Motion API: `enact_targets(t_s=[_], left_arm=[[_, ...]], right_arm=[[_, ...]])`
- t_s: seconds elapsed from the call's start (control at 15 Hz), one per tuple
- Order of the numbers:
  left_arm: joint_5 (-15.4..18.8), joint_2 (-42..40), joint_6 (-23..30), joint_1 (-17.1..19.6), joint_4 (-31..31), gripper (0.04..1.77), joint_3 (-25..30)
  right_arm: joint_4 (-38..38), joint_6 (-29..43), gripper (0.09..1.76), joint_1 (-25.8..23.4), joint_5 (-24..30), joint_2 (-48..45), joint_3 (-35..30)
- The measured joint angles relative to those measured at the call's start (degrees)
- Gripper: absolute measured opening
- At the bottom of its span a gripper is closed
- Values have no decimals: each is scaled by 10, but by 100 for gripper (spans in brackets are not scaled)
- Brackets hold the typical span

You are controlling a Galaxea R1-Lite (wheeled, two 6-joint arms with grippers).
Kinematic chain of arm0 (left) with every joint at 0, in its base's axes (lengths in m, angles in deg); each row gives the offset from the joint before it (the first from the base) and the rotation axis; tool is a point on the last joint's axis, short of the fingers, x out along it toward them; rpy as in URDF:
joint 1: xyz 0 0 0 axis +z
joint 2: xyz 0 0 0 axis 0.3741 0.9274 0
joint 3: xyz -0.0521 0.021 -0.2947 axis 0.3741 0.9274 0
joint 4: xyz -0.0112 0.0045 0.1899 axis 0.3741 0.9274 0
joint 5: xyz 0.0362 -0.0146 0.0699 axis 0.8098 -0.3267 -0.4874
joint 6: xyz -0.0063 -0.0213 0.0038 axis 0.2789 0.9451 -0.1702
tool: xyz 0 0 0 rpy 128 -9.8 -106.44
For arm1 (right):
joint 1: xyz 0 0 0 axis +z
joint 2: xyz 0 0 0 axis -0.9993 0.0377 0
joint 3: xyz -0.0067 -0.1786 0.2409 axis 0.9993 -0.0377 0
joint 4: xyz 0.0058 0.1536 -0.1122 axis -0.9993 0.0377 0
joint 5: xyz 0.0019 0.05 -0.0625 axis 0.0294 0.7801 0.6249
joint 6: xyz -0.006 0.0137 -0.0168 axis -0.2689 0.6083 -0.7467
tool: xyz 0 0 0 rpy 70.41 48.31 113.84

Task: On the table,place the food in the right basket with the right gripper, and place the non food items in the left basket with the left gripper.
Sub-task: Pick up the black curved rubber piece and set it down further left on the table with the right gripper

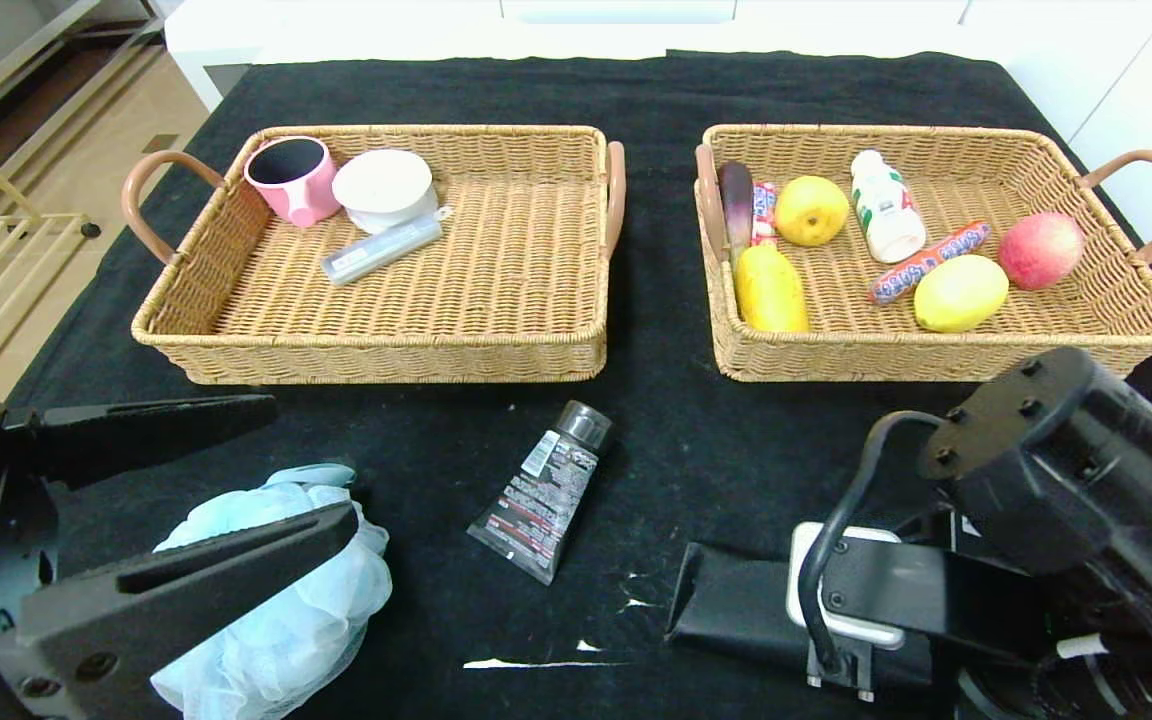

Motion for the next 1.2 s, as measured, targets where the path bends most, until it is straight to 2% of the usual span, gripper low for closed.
enact_targets(t_s=[1.2], left_arm=[[0, -4, -6, 0, -2, 172, 0]], right_arm=[[-33, 13, 171, -4, 0, 50, -4]])
